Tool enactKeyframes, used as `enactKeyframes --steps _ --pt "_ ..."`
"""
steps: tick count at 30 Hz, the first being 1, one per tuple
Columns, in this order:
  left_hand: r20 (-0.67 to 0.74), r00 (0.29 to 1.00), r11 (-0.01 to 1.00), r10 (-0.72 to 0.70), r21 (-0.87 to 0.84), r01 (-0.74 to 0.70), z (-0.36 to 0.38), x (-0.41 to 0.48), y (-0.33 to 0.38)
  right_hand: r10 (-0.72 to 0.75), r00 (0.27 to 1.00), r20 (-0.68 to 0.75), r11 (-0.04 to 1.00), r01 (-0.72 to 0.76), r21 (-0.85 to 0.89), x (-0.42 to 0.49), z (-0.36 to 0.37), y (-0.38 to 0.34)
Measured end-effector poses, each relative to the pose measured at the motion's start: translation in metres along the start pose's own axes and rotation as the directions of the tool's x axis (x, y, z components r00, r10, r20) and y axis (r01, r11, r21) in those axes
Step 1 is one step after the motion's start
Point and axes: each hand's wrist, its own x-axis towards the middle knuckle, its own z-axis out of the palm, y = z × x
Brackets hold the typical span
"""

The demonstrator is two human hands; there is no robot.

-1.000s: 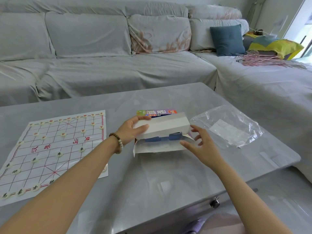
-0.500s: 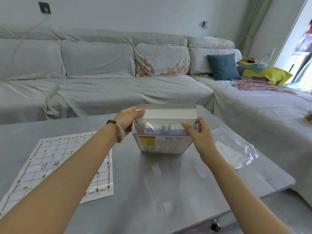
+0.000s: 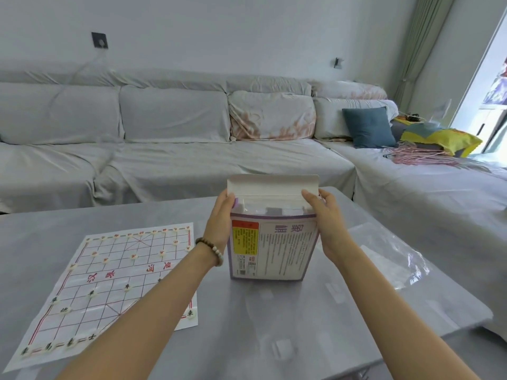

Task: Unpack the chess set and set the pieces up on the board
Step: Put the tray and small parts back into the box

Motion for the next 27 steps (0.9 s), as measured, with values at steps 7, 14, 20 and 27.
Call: enactKeyframes --steps 7,14,20,27 --pt "0.025 0.993 0.938 -0.120 -0.324 0.121 -0.017 0.003 0.018 -0.055 0.976 0.209 0.959 -0.006 0.283 -0.008 -0.006 -0.003" --pt "0.023 1.000 0.996 -0.015 -0.092 0.018 -0.015 -0.003 0.017 -0.043 0.985 0.165 0.959 -0.006 0.283 -0.007 -0.006 0.005" --pt "-0.044 0.998 0.998 0.051 -0.027 -0.052 -0.008 -0.004 0.017 -0.117 0.987 0.106 0.987 0.104 0.123 -0.007 -0.002 0.009" --pt "-0.100 0.991 0.996 0.084 0.005 -0.084 -0.007 0.001 0.016 -0.136 0.982 0.131 0.984 0.118 0.135 -0.004 -0.003 0.009"
